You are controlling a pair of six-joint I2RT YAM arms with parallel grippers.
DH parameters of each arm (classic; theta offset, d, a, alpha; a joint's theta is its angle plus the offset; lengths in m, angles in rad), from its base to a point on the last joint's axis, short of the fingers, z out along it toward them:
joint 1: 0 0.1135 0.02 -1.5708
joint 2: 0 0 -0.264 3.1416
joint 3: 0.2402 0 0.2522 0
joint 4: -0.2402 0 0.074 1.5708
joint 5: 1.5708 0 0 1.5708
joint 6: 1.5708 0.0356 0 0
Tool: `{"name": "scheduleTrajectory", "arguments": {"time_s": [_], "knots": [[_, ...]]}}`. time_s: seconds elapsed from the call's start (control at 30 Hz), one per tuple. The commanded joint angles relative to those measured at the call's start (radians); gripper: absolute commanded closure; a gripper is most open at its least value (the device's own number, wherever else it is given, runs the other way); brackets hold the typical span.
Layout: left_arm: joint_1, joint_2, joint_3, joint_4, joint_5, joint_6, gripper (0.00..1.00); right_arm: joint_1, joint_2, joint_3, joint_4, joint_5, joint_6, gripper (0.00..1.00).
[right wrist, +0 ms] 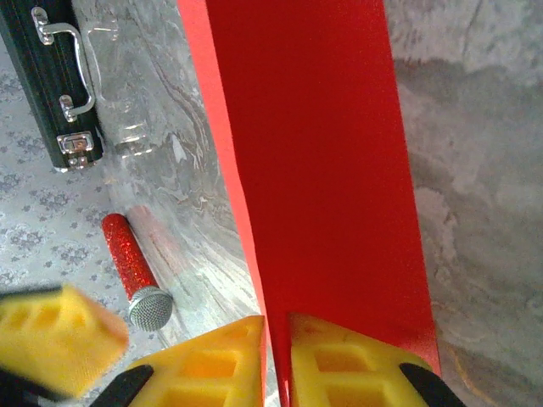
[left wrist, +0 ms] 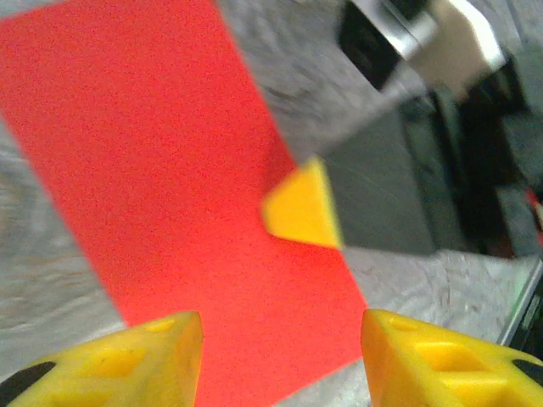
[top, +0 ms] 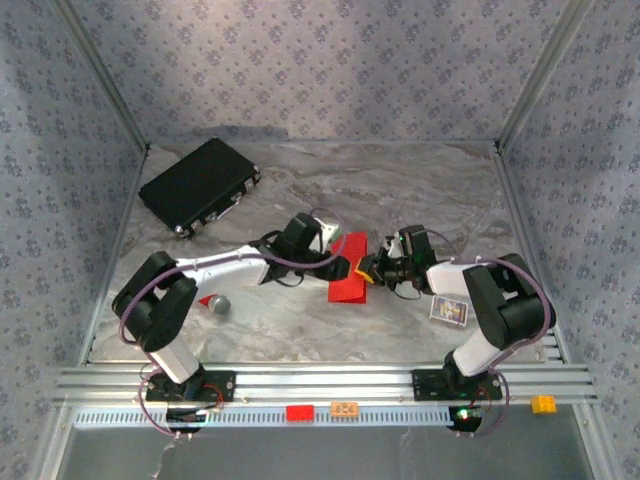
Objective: Fold a paper plane with a square sheet of paper (pick it up from the middle)
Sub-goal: Fold the triangle a second time at the center of the table.
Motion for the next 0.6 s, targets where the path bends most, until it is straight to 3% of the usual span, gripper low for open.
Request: {"name": "scheduleTrajectory", "arguments": {"time_s": [0.0, 0.4, 0.57], "knots": [[-0.065, -0.034, -0.012, 0.027, -0.093, 0.108, 0.47, -0.013, 0.032, 0.026, -0.026, -0.038, -0.035, 0.85], [-0.362, 0.013, 0.023, -0.095, -0.512, 0.288, 0.36, -0.023, 0.049, 0.036, -0.031, -0.045, -0.029, 0.87], [-0.424, 0.068, 0.063, -0.126, -0.623, 0.354, 0.31, -0.021, 0.048, 0.034, -0.032, -0.042, -0.027, 0.87]]}}
